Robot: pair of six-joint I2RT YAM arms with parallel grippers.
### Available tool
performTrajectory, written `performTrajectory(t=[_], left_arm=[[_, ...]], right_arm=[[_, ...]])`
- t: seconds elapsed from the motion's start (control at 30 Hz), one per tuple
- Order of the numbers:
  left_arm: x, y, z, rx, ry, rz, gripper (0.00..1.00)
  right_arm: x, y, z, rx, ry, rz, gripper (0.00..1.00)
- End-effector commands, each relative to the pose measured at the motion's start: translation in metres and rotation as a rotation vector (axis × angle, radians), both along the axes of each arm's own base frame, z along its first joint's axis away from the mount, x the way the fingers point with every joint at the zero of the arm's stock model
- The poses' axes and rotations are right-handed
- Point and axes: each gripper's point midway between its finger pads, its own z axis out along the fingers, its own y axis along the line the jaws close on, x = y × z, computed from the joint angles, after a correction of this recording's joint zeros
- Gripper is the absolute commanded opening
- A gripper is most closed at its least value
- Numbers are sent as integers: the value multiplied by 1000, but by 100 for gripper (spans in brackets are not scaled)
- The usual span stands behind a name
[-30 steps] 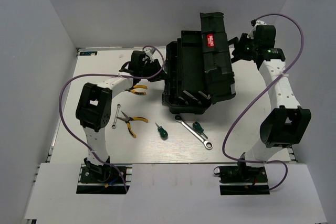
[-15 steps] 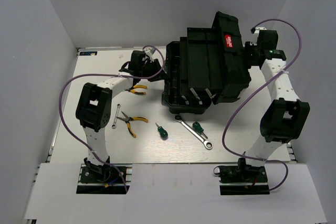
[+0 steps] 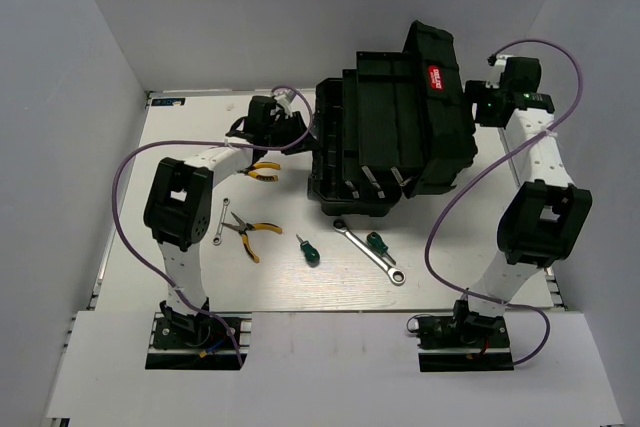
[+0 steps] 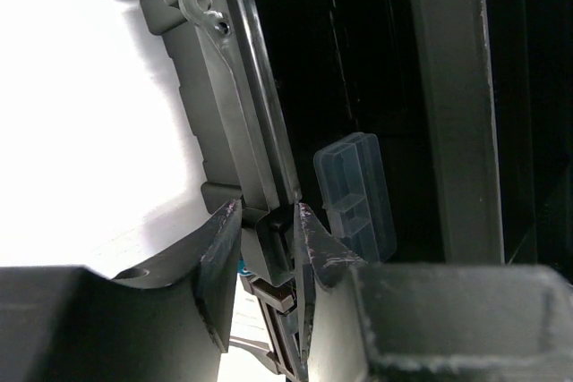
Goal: Sort the tools into containers
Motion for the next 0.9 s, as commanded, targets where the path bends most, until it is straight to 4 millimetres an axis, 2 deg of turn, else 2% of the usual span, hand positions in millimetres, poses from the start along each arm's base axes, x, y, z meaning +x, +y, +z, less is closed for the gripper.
performTrajectory(t=[0.0,0.07,0.2,0.27,0.3,0.37,0.4,0.47,0.5,0.57,0.6,0.63,0.67,0.73,0.8,0.83,0.87], left_arm=[[10,42,-27,93,70,104,32],[9,41,-31,90,80,97,33],[8,34,-31,85,82,79,34],[6,33,-30,78,84,71,34],[8,33,-29,75,75,71,34],[8,31,-27,66,69,62,34],[8,31,-27,66,69,62,35],[10,28,-22,52,66,59,35],[9,28,-27,54,75,59,35],[12,28,-23,51,66,59,35],[12,28,-23,51,66,59,35],[9,23,-23,47,72,55,35],[9,23,-23,47,72,55,35],[9,23,-23,47,72,55,35],[11,24,-23,53,70,63,35],[11,24,-23,53,70,63,35],[12,25,-24,54,74,77,35]], right_arm=[[-24,-74,4,-202,59,-158,83],[-22,-71,19,-190,26,-149,86],[-28,-61,68,-179,-72,-113,86],[-30,-55,82,-165,-107,-91,86],[-39,-49,102,-165,-148,-78,84],[-45,-43,116,-158,-184,-56,82],[-55,-39,140,-161,-246,-51,80],[-64,-34,163,-166,-301,-33,79],[-70,-33,175,-180,-329,-28,79],[-75,-33,190,-194,-349,-30,79],[-75,-36,191,-207,-344,-32,79],[-69,-39,179,-213,-302,-31,81],[-70,-42,184,-221,-302,-42,81],[-68,-45,171,-217,-259,-41,82],[-70,-40,162,-201,-251,-21,82],[-78,-29,169,-174,-295,8,82],[-81,-20,161,-146,-286,45,82]])
